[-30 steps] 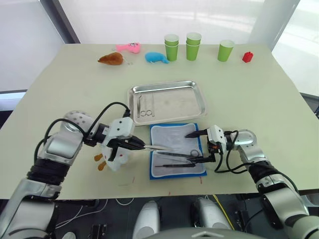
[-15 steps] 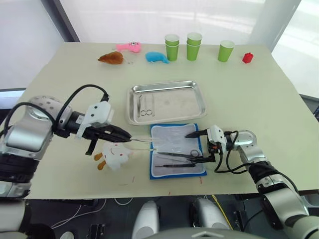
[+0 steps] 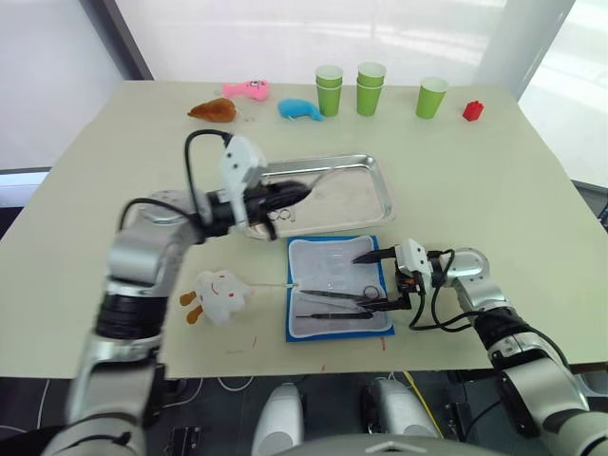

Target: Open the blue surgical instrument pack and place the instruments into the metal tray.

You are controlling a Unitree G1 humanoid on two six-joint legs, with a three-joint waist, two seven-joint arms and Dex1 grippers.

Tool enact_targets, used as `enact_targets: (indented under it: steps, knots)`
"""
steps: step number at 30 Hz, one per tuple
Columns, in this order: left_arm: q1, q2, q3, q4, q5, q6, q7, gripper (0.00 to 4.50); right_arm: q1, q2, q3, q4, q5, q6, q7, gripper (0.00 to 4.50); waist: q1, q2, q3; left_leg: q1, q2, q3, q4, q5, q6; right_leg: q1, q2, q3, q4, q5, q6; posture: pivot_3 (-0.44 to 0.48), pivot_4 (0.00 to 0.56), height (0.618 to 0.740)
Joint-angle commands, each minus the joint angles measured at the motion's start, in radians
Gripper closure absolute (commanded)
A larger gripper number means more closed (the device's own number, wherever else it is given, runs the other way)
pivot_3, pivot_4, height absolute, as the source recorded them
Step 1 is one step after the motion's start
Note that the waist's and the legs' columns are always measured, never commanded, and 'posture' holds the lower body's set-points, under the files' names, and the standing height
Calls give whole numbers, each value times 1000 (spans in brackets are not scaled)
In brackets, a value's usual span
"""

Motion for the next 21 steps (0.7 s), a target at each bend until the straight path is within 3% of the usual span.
enact_targets:
  steps: [1, 9, 12, 21]
  knots:
    - [-30, -102, 46, -44, 63, 63, 257, 4477, 65, -4, 68, 76, -74, 19, 13, 0, -3, 0, 0, 0, 0, 0, 0, 0, 0, 0, 0, 1, 0, 0, 0, 0, 150, 740]
    - [-49, -342, -28, -44, 237, 174, 627, 4477, 75, -11, 68, 65, -72, 22, 15, 0, 2, 0, 0, 0, -2, -1, 0, 0, 0, 1, -2, 2, 0, 1, 0, 0, 150, 740]
    - [-38, -469, 45, -42, 196, 273, 715, 4477, 80, -13, 67, 58, -70, 25, 14, 0, 1, 0, -1, 0, -2, 0, 0, 0, 0, 1, -2, 2, 0, 1, 1, 0, 150, 740]
    - [-53, -587, 76, 87, 270, 198, 877, 4477, 100, -19, 66, 33, -68, 34, 3, 0, 2, 1, -1, -1, -2, -1, 0, 0, -1, 1, -2, 1, -1, 1, 1, 0, 150, 740]
